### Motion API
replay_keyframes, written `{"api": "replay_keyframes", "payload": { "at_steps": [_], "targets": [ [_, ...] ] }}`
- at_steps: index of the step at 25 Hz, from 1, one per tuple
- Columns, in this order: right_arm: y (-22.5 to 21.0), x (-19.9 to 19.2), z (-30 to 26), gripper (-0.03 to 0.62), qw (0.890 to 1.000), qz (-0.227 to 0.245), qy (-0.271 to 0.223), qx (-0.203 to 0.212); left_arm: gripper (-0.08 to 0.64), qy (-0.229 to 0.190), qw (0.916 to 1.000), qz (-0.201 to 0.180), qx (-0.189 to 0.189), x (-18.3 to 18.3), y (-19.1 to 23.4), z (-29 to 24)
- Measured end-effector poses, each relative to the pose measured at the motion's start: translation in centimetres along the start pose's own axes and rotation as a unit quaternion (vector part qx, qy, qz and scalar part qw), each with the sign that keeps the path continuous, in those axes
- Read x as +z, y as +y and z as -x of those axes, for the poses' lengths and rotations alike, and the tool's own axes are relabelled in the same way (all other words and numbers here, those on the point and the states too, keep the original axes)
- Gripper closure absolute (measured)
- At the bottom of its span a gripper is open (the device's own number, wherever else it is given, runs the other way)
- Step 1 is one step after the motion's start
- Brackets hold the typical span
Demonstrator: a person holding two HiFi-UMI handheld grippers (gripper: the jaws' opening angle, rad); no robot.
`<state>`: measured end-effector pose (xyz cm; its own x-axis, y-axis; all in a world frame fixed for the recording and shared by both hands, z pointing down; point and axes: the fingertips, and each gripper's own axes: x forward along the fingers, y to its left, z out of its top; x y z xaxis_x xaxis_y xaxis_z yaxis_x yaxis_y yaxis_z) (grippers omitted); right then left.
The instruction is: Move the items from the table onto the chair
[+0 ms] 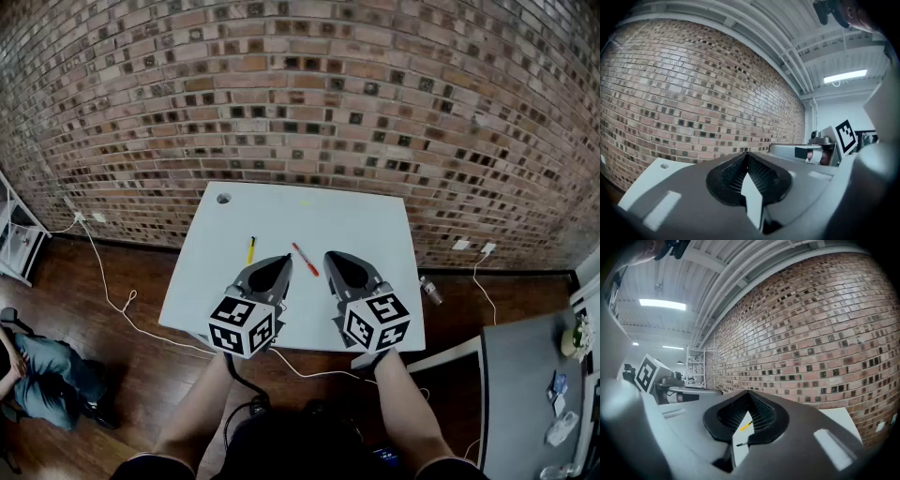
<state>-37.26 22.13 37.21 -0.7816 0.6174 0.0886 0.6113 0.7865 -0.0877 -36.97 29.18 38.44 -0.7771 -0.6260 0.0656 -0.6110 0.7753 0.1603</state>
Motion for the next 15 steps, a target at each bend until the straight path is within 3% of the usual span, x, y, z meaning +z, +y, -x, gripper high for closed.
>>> {"api": "replay_keyframes", "payload": {
  "at_steps": [10,15],
  "targets": [
    [-2.8,0.8,0.4,0.591,1.000,0.003,-0.012,0.019,0.548,-0.008,0.9991,-0.017,0.038,1.1,-0.2,-1.4],
    [-3.9,0.4,-1.1,0.591,1.000,-0.002,-0.008,0.014,0.548,-0.008,0.9991,-0.012,0.040,1.0,1.3,-2.4]
  ]
}}
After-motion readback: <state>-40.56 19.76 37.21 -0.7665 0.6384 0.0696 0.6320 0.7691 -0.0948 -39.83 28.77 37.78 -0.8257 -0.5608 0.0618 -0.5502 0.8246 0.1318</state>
